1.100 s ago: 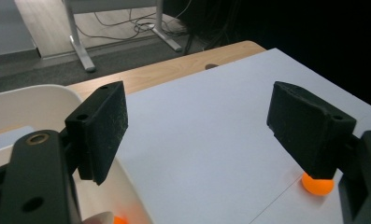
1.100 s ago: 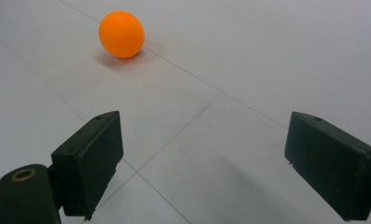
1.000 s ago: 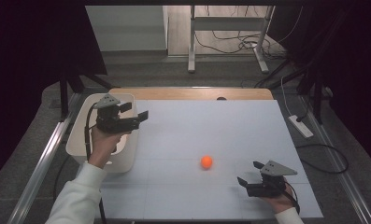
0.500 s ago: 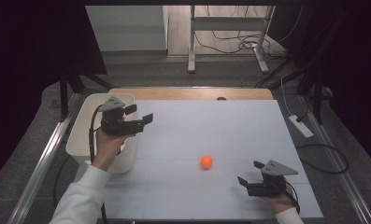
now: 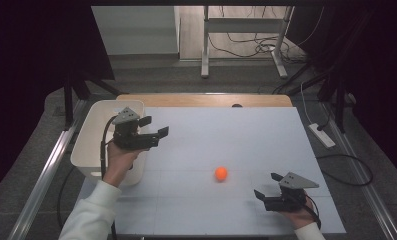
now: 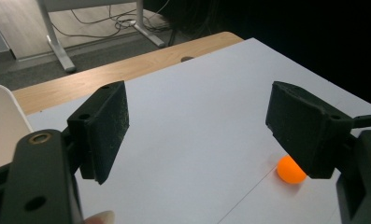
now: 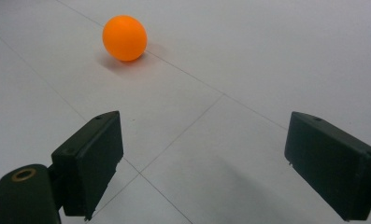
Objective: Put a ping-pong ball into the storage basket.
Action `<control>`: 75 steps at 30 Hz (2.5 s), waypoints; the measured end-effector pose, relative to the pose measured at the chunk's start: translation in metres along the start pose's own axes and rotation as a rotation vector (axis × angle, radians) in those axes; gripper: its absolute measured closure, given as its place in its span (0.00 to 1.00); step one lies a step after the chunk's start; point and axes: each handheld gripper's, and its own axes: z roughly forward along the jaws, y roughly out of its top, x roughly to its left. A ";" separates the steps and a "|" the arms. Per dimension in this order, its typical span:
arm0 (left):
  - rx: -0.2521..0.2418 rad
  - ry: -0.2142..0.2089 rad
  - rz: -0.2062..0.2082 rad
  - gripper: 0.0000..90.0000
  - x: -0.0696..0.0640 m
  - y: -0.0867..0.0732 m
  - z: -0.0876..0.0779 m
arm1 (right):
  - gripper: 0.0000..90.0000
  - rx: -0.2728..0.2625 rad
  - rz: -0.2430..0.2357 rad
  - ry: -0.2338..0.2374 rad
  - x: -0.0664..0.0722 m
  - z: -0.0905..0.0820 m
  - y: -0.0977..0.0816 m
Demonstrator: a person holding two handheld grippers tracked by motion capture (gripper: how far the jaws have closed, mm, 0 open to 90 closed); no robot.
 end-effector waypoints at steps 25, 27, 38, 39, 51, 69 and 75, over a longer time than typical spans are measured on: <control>0.054 -0.068 0.055 0.24 -0.025 -0.005 0.021 | 0.13 -0.002 -0.003 0.003 0.001 -0.001 -0.001; 0.058 -0.075 0.057 0.24 -0.026 -0.006 0.023 | 0.13 -0.001 -0.005 0.003 0.001 -0.001 0.000; 0.072 -0.115 0.071 0.24 -0.037 -0.010 0.035 | 0.13 -0.004 -0.006 0.001 0.001 -0.002 -0.001; 0.073 -0.118 0.071 0.24 -0.038 -0.010 0.036 | 0.13 -0.002 -0.007 -0.003 0.000 -0.003 -0.001; 0.093 -0.154 0.081 0.23 -0.049 -0.015 0.050 | 0.13 0.002 -0.002 -0.004 -0.001 -0.003 -0.003; 0.121 -0.204 0.101 0.23 -0.061 -0.023 0.062 | 0.13 -0.001 -0.002 -0.010 -0.001 -0.004 -0.003; 0.144 -0.221 0.100 0.23 -0.064 -0.026 0.069 | 0.13 0.005 -0.006 -0.014 -0.001 -0.006 -0.003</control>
